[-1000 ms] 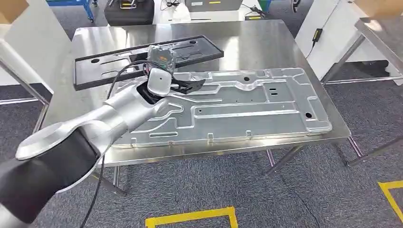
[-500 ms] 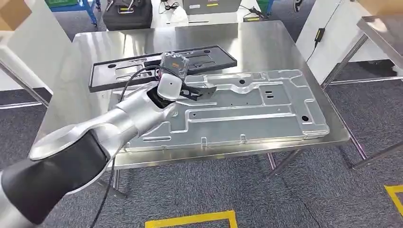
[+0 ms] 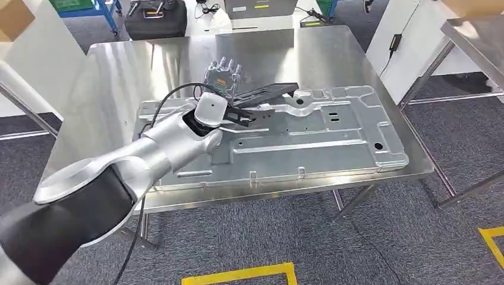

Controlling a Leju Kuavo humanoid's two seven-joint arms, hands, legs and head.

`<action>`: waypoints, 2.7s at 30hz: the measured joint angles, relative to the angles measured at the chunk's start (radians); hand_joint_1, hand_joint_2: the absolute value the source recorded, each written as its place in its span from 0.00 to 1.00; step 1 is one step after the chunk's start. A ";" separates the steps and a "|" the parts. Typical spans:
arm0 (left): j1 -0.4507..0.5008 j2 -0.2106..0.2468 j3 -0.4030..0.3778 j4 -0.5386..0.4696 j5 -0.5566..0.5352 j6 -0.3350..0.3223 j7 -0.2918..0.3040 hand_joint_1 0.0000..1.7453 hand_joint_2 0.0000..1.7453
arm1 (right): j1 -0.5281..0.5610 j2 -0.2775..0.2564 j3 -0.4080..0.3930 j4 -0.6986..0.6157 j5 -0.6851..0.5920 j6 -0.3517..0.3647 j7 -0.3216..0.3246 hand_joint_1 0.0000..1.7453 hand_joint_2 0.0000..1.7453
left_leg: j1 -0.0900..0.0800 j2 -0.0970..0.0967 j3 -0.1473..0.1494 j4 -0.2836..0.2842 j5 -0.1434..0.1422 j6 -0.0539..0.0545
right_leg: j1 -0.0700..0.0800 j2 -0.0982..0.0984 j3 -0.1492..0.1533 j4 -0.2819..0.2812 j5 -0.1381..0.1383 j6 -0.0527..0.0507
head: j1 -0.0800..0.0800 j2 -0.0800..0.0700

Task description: Take the parts from the cabinet and place them on the table.

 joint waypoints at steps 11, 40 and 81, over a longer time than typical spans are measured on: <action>-0.026 -0.005 0.000 -0.019 0.006 0.032 -0.018 0.00 0.00 | -0.004 0.009 0.003 0.000 0.004 0.001 0.000 0.00 0.00 | -0.008 -0.002 0.007 -0.007 0.010 0.027 | -0.006 -0.002 0.012 -0.015 0.014 0.022 | -0.010 0.000; -0.090 0.000 -0.003 -0.160 0.012 0.016 -0.013 0.00 0.00 | -0.029 0.004 0.014 0.001 0.005 -0.014 -0.002 0.00 0.00 | 0.005 -0.003 0.076 0.005 -0.056 -0.014 | -0.022 -0.004 -0.047 -0.003 0.078 0.022 | -0.039 0.000; -0.116 -0.010 -0.018 -0.258 0.062 -0.071 -0.032 0.00 0.00 | -0.047 -0.006 0.025 0.006 -0.007 -0.019 -0.005 0.00 0.00 | -0.010 -0.008 -0.098 0.057 0.052 0.023 | -0.006 -0.010 -0.034 0.245 -0.094 -0.014 | 0.011 0.000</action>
